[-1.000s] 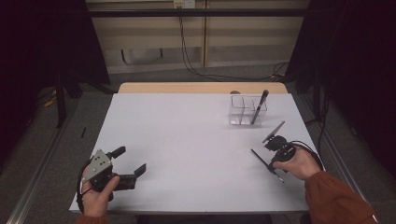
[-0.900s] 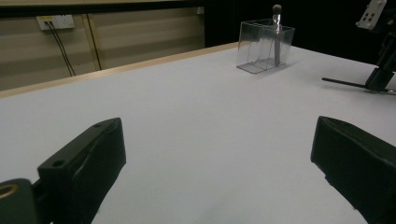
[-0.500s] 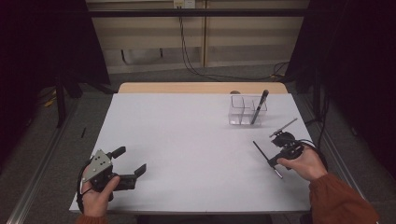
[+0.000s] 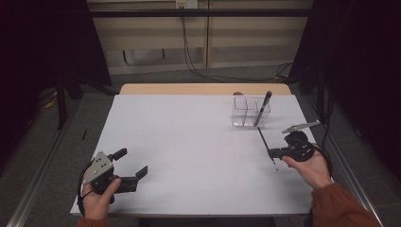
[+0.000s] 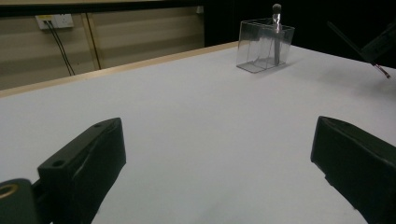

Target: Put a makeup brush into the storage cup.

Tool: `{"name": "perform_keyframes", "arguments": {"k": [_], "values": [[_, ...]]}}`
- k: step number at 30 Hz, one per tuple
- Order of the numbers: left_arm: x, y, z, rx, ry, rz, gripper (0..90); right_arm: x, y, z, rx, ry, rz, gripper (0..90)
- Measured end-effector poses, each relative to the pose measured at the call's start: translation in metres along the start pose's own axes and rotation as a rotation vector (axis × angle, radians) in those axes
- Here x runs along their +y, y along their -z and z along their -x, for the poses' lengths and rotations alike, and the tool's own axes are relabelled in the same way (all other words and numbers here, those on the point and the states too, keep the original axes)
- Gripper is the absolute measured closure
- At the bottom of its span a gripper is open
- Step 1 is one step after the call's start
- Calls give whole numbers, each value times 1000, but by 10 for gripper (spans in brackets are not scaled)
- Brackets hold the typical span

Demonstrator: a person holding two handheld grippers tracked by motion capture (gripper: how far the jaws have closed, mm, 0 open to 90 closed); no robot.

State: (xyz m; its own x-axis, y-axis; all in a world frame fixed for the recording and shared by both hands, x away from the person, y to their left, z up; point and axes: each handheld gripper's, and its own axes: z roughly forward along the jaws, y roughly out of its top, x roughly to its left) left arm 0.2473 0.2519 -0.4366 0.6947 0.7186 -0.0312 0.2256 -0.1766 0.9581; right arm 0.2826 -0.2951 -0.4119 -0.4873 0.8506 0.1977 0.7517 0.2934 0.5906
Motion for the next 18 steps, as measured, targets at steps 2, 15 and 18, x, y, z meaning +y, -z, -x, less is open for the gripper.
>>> {"name": "perform_keyframes", "arguments": {"k": [2, 15, 18], "values": [[0, 0, 0, -1, 1, 2, 32, -2, 1, 1, -1, 3, 37, 868], [0, 1, -1, 4, 3, 6, 33, -10, 6, -1, 26, 58, 266, 868], [0, 1, -1, 3, 2, 7, 32, -9, 6, -2, 35, 59, 314, 868]]}}
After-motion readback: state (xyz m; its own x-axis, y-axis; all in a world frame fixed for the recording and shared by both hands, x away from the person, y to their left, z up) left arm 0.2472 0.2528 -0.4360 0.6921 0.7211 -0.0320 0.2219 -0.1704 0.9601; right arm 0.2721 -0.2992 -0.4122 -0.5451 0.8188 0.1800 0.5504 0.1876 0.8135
